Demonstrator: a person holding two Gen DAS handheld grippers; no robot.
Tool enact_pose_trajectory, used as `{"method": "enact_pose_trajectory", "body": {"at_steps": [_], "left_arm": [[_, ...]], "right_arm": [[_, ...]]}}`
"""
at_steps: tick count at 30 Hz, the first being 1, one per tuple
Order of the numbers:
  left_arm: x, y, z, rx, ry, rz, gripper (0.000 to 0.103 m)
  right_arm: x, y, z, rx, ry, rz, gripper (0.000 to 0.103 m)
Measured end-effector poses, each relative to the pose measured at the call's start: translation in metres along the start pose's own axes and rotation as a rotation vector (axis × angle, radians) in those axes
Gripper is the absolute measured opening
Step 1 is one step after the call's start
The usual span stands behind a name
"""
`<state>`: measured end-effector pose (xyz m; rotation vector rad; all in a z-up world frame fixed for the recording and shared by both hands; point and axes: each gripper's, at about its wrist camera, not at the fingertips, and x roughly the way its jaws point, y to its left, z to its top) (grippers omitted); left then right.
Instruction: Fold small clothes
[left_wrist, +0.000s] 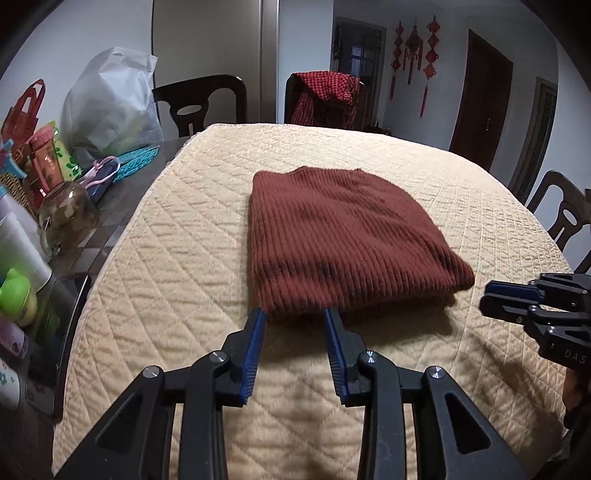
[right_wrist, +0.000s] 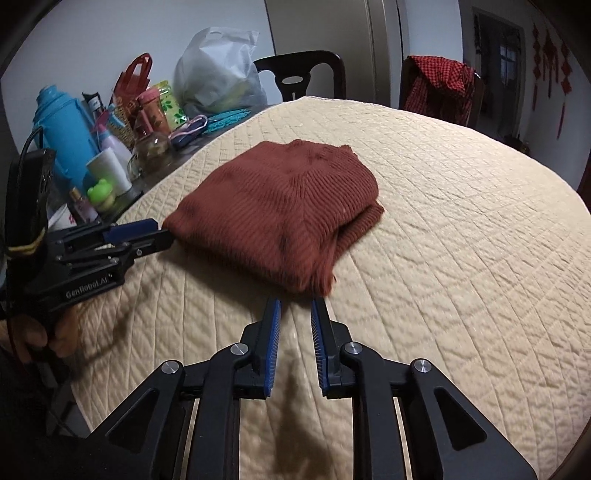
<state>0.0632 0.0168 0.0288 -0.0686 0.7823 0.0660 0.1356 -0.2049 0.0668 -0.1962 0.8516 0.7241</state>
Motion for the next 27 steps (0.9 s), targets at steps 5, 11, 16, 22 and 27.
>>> {"method": "enact_pose_trajectory", "body": {"at_steps": [5, 11, 16, 22, 27], "left_arm": [[0.001, 0.001, -0.012, 0.004, 0.023, 0.032, 0.037], [0.01, 0.009, -0.02, -0.024, 0.058, 0.052, 0.039], [0.01, 0.01, -0.024, -0.022, 0.06, 0.052, 0.041], [0.012, 0.008, -0.024, -0.011, 0.062, 0.038, 0.048], [0.013, 0.005, -0.024, 0.007, 0.064, 0.039, 0.051]], "right_arm": [[-0.003, -0.001, -0.013, -0.01, 0.012, -0.023, 0.034], [0.002, -0.003, -0.022, -0.021, 0.032, -0.057, 0.034], [0.011, -0.004, -0.026, -0.024, 0.055, -0.08, 0.035], [0.011, -0.003, -0.027, -0.032, 0.049, -0.088, 0.036], [0.011, -0.001, -0.028, -0.036, 0.05, -0.093, 0.036]]}}
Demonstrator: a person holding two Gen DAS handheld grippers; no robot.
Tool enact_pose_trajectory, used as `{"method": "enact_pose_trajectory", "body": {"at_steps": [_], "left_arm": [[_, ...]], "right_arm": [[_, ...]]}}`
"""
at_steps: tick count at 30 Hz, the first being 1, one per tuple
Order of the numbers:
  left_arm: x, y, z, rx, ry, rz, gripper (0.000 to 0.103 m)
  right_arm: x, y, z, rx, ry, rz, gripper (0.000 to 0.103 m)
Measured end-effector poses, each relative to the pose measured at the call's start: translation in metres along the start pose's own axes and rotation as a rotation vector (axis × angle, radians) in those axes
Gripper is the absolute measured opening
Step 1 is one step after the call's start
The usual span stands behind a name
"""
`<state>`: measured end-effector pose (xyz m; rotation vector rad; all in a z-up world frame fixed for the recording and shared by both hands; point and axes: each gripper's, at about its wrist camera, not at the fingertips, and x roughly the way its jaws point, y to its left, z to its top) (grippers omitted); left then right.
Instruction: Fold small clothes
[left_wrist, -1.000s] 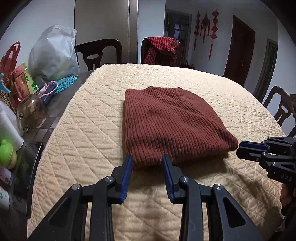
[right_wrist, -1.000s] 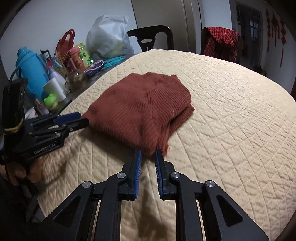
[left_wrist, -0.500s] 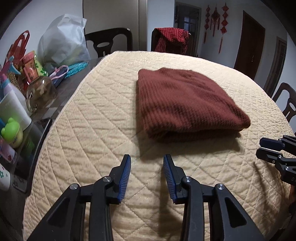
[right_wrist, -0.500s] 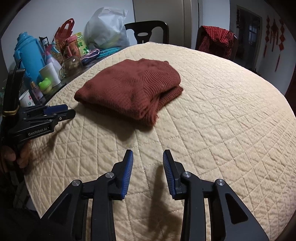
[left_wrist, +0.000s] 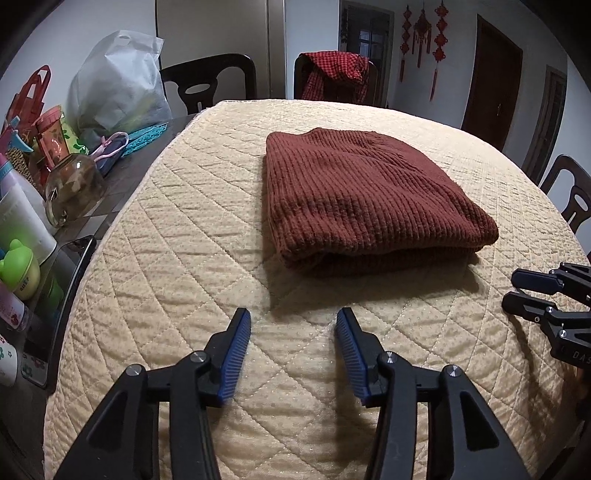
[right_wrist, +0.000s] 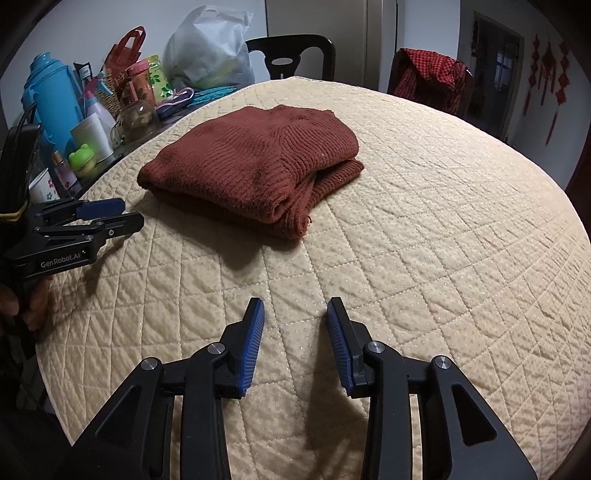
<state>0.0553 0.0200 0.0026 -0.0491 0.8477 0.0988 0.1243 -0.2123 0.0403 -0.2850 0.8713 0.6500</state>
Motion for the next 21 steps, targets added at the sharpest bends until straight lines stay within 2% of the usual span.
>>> {"method": "enact_pose_trajectory", "body": {"at_steps": [21], "left_arm": [[0.0006, 0.0002, 0.0, 0.004, 0.002, 0.009, 0.055]], "right_arm": [[0.0002, 0.0, -0.0003, 0.0, 0.0, 0.0, 0.037]]}}
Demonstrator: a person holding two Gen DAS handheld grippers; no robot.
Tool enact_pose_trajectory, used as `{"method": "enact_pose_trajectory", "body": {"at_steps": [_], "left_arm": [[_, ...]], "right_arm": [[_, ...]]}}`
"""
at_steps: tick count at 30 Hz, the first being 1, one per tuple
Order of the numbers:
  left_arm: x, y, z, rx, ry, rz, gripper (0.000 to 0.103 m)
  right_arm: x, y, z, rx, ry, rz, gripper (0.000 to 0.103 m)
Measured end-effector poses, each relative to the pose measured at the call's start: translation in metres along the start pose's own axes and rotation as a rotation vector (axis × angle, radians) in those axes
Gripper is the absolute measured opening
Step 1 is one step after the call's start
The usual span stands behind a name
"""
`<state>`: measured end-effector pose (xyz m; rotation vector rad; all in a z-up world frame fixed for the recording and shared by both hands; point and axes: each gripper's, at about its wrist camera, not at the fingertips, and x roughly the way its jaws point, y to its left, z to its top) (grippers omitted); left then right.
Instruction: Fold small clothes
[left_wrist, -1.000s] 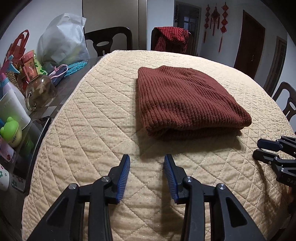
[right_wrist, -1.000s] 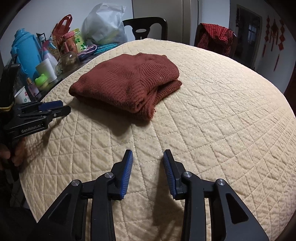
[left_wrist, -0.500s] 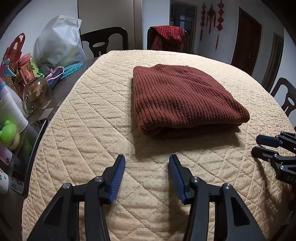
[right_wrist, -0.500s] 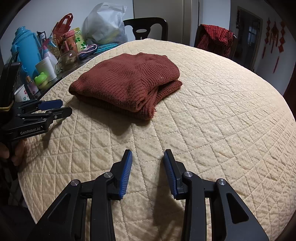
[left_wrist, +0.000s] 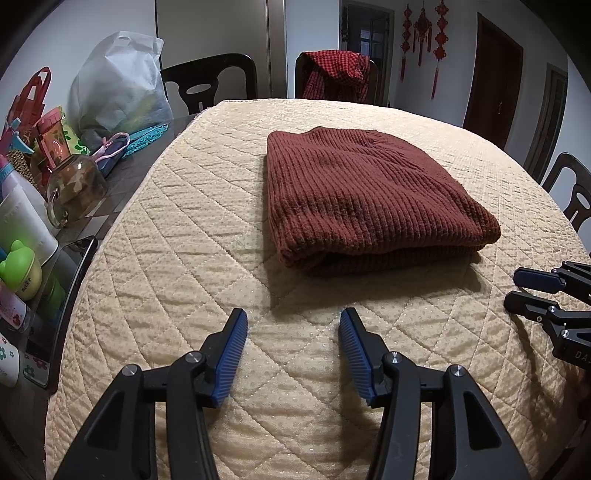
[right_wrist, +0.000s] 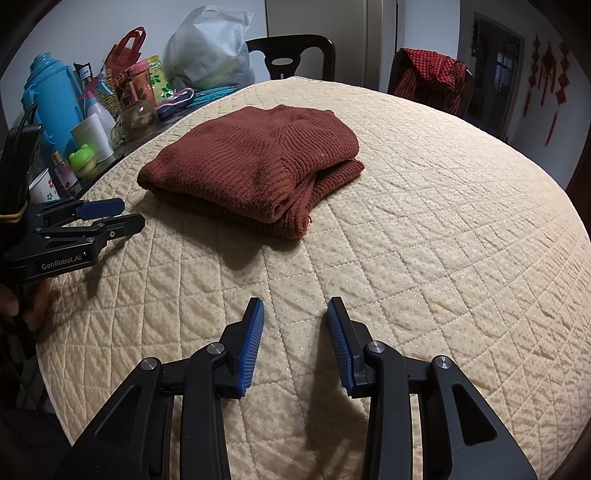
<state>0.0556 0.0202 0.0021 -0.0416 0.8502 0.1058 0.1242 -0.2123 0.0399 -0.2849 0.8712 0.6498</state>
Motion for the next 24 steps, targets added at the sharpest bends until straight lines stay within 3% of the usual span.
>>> {"method": "enact_pose_trajectory", "body": {"at_steps": [24], "left_arm": [[-0.0002, 0.0, 0.0002, 0.005, 0.003, 0.023, 0.059]], "right_arm": [[0.0005, -0.0003, -0.0003, 0.001, 0.0, 0.001, 0.037]]}}
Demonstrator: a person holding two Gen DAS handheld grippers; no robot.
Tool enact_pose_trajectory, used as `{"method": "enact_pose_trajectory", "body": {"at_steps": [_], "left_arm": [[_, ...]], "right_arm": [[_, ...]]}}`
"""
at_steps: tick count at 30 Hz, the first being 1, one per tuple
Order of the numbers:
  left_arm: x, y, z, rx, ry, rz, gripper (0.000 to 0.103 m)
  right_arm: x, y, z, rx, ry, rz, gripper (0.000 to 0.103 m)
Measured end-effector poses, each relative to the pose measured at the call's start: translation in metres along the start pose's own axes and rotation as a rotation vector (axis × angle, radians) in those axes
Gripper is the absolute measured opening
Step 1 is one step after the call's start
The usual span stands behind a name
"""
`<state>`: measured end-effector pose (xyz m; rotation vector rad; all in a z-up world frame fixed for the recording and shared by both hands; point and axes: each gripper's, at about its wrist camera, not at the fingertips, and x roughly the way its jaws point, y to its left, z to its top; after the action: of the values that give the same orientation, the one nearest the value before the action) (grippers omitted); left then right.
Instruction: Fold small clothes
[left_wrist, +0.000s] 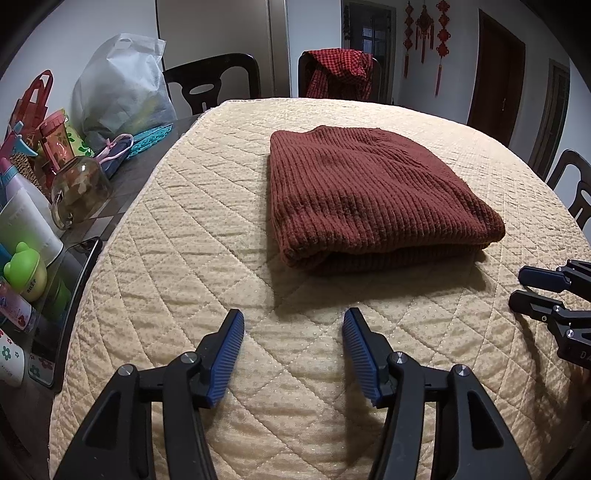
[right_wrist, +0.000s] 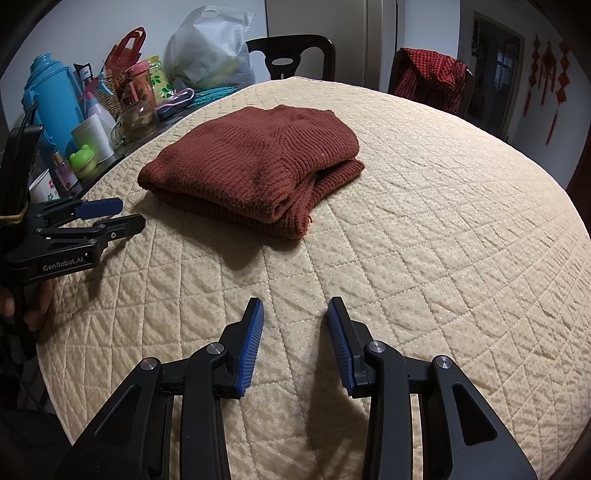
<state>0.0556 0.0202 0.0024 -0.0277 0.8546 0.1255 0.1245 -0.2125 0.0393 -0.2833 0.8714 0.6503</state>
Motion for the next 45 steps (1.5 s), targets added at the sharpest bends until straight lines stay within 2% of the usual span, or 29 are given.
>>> {"method": "enact_pose_trajectory", "body": {"at_steps": [45], "left_arm": [[0.0005, 0.0004, 0.0006, 0.008, 0.01, 0.012, 0.063]], "right_arm": [[0.0, 0.0, 0.0, 0.001, 0.0, 0.001, 0.037]]}}
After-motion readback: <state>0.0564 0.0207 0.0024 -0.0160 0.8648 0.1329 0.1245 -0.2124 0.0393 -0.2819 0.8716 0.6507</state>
